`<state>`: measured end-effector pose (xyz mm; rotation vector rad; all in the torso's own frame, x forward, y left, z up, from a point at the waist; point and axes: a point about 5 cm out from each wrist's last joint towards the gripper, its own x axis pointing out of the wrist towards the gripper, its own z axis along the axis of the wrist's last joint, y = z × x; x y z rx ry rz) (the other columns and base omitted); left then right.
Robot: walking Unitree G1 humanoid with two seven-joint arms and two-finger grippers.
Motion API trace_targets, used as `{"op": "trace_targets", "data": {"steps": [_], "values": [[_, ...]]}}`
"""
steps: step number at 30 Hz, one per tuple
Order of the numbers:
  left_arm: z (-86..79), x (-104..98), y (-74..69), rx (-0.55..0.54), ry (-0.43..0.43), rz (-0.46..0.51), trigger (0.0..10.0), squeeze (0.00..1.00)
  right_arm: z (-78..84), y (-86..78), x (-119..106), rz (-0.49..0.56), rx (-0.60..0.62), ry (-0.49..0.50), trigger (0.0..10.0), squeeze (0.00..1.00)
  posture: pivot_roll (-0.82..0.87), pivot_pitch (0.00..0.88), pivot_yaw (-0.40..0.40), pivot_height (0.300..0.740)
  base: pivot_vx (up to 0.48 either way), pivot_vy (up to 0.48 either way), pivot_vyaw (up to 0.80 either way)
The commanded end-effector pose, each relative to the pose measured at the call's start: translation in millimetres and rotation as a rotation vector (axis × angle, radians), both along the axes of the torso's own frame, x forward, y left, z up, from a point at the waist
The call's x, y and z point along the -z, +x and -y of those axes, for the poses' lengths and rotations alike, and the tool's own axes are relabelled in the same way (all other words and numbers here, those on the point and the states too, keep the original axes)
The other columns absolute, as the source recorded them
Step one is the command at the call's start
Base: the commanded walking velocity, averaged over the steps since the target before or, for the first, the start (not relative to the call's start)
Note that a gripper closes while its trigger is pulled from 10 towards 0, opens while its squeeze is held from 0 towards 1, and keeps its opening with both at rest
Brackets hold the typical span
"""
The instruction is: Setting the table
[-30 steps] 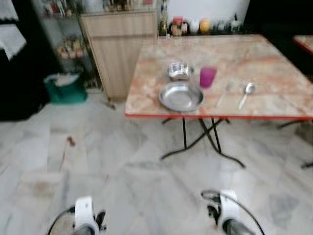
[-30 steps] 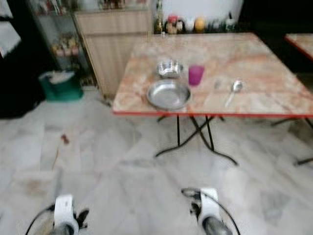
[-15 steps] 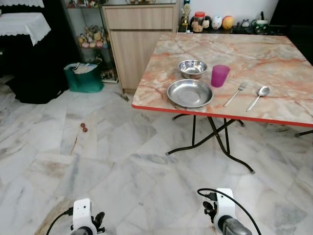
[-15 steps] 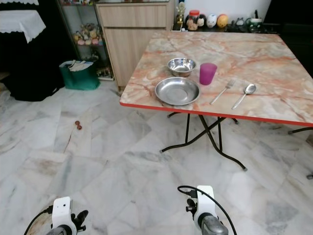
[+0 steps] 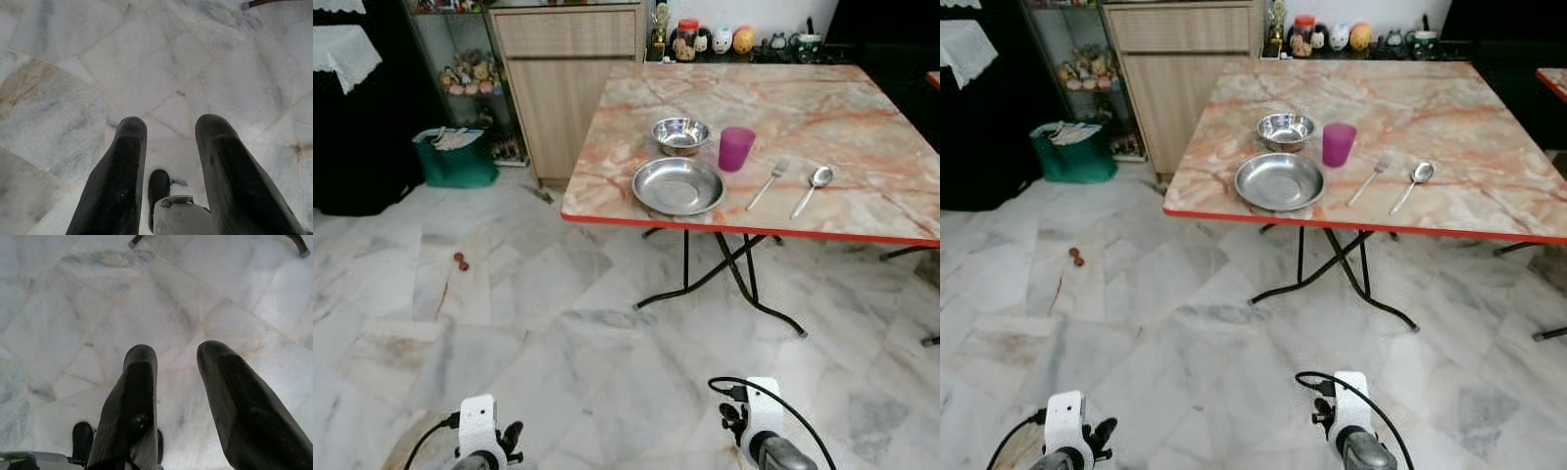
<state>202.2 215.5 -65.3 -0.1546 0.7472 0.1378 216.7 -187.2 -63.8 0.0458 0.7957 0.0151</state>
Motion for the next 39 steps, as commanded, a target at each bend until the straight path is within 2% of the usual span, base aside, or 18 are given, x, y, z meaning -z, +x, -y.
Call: {"op": "trace_targets", "data": {"steps": [1,34,39], "values": [[-2.6,2.5,-5.2,0.002,0.003,-0.018,10.0,0.00,-1.5,-0.2,0.2,0.004,0.007,0.007,10.0,0.00,-0.02,0.000,0.018,0.740,0.266,0.000,0.00],[-0.5,2.4,-4.8,0.014,-0.002,-0.012,10.0,0.00,-1.3,-0.8,0.7,-0.004,0.006,0.001,10.0,0.00,-0.02,0.000,0.013,0.740,0.310,0.000,0.00],[1.1,1.7,-3.4,0.039,0.010,-0.006,10.0,0.00,-1.1,-0.7,0.7,-0.005,0.005,0.000,10.0,0.00,-0.02,0.000,0.014,0.740,0.055,0.000,0.00]]}}
